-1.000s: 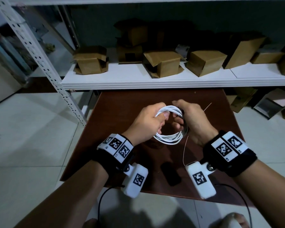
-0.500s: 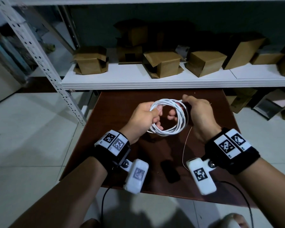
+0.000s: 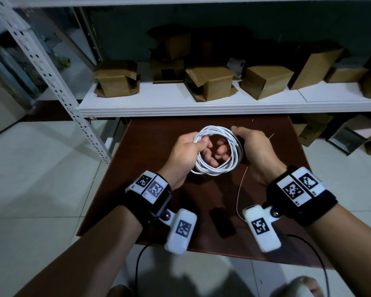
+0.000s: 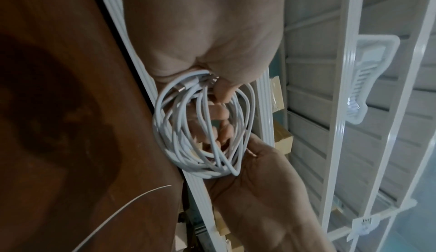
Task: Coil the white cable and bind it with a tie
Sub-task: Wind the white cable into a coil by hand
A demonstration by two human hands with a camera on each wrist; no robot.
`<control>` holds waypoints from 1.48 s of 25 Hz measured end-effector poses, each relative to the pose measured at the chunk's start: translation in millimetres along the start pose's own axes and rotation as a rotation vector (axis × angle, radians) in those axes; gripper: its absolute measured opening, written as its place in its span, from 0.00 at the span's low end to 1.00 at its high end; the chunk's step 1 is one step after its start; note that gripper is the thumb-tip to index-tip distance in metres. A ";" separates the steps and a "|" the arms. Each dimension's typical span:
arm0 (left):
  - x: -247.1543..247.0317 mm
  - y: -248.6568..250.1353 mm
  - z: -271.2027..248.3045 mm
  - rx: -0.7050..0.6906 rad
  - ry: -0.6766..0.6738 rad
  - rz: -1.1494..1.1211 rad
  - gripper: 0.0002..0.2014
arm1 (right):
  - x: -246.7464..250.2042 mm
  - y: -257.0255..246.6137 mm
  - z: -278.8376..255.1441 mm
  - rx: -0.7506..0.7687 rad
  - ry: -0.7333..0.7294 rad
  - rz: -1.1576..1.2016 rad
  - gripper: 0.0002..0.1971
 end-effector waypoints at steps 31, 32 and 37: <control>-4.5 9.7 -9.4 -0.130 -0.073 0.923 0.11 | -3.9 11.9 13.6 0.418 -0.169 -1.023 0.10; -3.2 10.9 -7.9 -0.135 -0.076 0.869 0.12 | -5.2 16.0 13.7 0.360 -0.240 -0.931 0.10; 7.7 18.1 -9.6 0.051 -0.076 0.100 0.11 | -11.5 17.4 12.5 0.189 -0.352 -0.330 0.06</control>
Point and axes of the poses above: each hand's wrist, its own z-axis towards the middle knuckle, its own x-axis out of the back of the hand, y = z × x, the point moved 4 cm from there along z, towards the middle knuckle, and after that the axes turned 6 degrees about -y, right-handed, at the moved point
